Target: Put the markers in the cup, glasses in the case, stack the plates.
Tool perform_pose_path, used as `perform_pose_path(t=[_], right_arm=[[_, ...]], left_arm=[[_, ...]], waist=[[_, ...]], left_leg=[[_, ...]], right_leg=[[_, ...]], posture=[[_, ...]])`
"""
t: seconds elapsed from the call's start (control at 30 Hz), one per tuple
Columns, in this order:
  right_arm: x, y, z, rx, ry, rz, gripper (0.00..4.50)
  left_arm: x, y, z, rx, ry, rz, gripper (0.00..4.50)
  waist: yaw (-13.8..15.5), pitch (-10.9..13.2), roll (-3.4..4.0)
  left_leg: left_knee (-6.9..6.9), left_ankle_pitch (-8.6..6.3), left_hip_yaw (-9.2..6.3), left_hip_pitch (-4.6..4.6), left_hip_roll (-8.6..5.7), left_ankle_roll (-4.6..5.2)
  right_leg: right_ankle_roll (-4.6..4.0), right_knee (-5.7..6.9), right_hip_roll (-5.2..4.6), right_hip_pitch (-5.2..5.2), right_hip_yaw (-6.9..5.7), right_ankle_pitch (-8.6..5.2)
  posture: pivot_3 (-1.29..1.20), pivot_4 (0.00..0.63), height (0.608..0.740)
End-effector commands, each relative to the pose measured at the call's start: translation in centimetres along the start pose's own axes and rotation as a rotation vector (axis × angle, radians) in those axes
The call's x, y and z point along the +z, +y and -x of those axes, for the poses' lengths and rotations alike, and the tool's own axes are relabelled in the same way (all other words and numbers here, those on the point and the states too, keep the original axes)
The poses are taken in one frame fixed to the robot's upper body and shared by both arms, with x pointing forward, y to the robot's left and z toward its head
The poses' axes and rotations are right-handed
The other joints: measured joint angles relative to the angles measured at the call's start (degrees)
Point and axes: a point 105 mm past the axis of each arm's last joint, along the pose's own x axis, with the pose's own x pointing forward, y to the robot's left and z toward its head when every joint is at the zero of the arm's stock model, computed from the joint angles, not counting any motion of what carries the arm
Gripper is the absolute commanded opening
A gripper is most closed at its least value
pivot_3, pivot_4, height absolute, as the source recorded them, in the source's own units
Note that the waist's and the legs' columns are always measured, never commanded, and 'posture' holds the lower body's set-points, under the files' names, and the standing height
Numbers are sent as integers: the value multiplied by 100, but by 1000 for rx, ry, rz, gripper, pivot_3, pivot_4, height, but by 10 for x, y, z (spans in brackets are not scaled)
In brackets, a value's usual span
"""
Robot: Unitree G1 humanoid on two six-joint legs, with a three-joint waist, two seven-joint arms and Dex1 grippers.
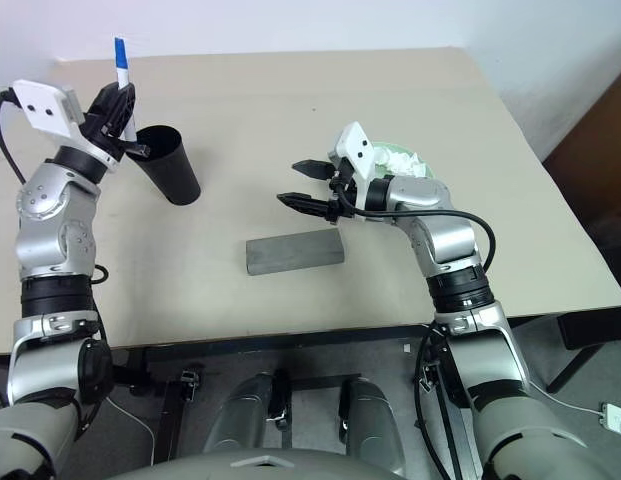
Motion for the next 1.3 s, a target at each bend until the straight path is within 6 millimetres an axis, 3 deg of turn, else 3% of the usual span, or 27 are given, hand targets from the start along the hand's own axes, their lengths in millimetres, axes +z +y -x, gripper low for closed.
perform_pose_path(t=[0.03, 0.4, 1.03, 1.07, 1.3], right_arm=[[13, 0, 3, -6, -27, 58, 3341], [11, 0, 4, -13, -17, 63, 3341], [11, -2, 6, -34, -14, 68, 3341], [11, -3, 6, -34, -14, 68, 3341], [11, -4, 6, -37, -14, 70, 3341]], left_arm=[[13, 2, -4, 1, -70, -6, 279], [-6, 5, -1, 16, -49, -8, 279], [-13, 5, -1, 13, -36, -21, 279], [-13, 5, -1, 12, -34, -26, 989], [-12, 5, -2, 14, -39, -25, 3255]], waist=[[-1, 0, 0], [-2, 0, 0], [-5, 0, 0], [-5, 0, 0], [-3, 0, 0]], left_leg=[[0, 0, 0, 0, 0, 0], [2, 0, 0, 0, 0, 3], [4, 0, 0, 0, -1, 6], [4, 0, 0, 0, -1, 6], [5, 1, 0, 0, -1, 7]], right_leg=[[1, 0, 0, 0, 0, 0], [3, 0, -2, 1, 0, 2], [5, 0, -4, 1, 0, 4], [5, 0, -4, 1, 0, 4], [6, 0, -4, 1, 0, 4]], posture=[[0, 150, 715], [0, 150, 715], [0, 150, 715], [0, 150, 715], [0, 150, 715]])
